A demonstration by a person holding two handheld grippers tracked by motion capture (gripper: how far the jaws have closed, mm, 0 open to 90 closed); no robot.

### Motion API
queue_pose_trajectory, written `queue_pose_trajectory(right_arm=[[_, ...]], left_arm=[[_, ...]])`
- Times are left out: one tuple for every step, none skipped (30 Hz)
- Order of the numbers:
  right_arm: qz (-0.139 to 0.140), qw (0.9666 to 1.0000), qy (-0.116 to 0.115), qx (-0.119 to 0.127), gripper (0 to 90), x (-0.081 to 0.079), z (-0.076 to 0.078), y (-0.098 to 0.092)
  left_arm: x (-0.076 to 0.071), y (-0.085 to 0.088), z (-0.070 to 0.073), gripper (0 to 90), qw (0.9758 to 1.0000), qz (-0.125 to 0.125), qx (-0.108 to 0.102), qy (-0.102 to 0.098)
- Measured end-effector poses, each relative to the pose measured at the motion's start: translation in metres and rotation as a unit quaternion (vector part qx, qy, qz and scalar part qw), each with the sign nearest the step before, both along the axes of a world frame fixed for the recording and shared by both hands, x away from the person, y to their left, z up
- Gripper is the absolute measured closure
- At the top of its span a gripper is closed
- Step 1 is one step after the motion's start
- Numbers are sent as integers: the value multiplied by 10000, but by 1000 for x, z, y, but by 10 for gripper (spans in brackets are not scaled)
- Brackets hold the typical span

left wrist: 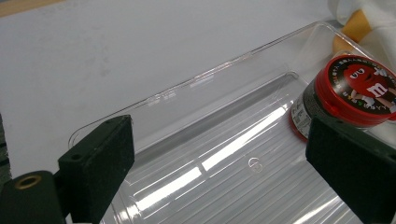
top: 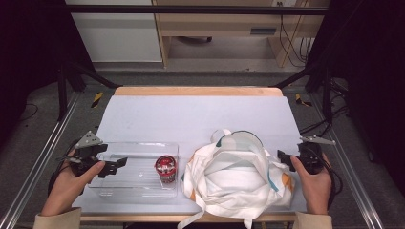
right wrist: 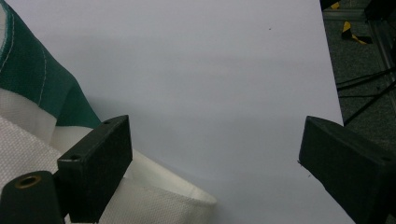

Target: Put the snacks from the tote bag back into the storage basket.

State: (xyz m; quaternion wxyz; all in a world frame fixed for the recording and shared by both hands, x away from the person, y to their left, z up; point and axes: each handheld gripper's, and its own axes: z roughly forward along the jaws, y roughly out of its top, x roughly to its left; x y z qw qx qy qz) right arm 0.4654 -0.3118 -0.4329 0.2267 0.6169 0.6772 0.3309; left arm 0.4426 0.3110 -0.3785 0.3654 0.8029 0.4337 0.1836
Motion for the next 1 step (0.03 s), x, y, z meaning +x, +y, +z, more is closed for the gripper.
queue_pose_trajectory(right_arm=[[-14,10000,-17,9,96,0,0,0]], left_arm=[[0,0,0,80,10000,-6,7,-1]])
